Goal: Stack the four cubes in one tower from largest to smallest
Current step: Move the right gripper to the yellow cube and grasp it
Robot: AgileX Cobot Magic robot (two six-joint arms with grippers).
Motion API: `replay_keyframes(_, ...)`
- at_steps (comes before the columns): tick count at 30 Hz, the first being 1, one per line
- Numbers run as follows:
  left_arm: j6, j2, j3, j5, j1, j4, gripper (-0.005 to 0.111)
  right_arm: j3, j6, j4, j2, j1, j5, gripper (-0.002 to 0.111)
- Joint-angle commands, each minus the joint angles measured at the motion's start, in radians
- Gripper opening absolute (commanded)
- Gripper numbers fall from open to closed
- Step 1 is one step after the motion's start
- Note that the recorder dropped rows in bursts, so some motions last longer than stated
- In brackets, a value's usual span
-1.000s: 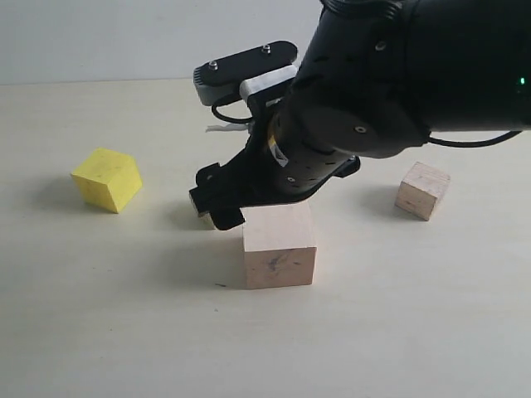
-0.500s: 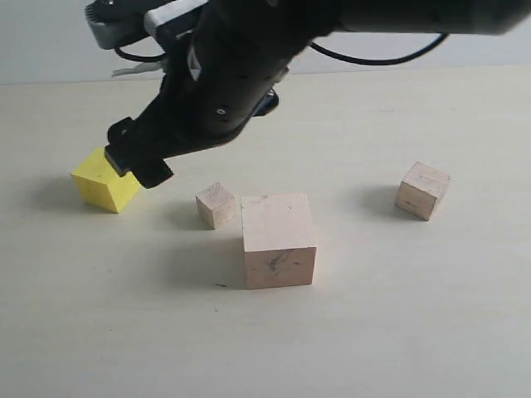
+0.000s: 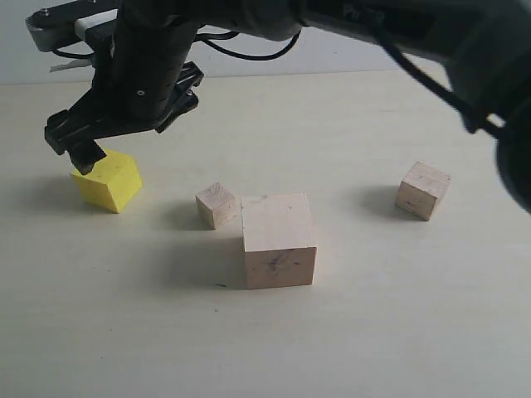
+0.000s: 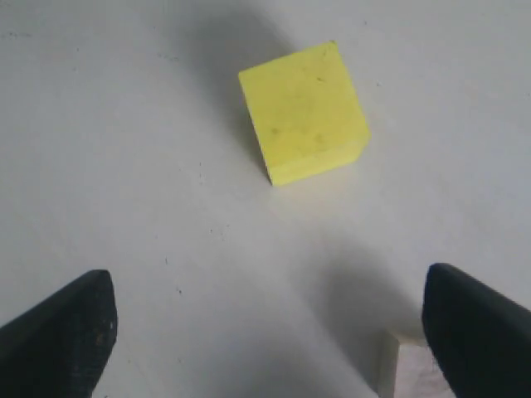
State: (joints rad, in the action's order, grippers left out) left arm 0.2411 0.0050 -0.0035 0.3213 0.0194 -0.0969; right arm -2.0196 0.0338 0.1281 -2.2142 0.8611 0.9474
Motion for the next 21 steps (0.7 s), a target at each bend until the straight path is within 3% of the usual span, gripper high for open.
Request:
replay_keyframes(1,0.002,-0.005,0.004,-0.009,0.002,0.000,0.000,-0.154,0.033,0.057,-0.113,-0.030,0.051,0.094)
replay_keyframes(12,0.002,-0.005,0.004,-0.009,0.002,0.000,0.000,-0.450,0.118,0.092,-0.348,-0.043,0.093,0.094)
replay_keyframes(21,0.002,-0.005,0.004,-0.009,0.002,0.000,0.000,-0.527,0.202,0.094,-0.435,-0.043,0.042,0.094)
